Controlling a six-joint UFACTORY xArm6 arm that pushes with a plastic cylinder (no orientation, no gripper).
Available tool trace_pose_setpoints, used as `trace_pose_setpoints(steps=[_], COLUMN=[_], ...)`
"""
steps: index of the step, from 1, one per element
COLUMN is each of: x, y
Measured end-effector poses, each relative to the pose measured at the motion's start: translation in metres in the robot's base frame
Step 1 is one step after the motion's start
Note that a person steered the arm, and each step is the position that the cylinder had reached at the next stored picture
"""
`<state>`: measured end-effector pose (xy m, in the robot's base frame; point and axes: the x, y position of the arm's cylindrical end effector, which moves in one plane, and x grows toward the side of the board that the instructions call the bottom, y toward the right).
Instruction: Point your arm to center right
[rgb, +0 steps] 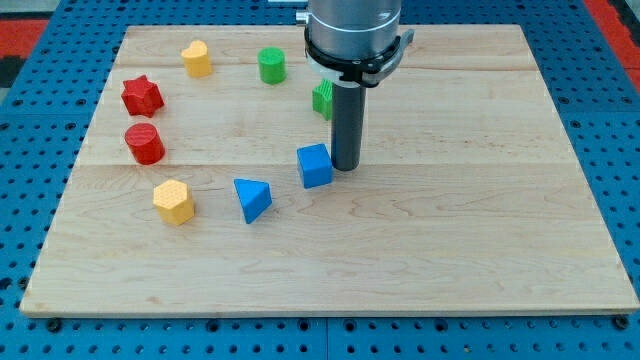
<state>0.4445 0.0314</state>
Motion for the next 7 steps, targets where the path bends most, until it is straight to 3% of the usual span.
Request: trace_pose_setpoints(steps=[1,2,7], x=[0.004,0.005,0.005], y=[0.088,0.115,0.174])
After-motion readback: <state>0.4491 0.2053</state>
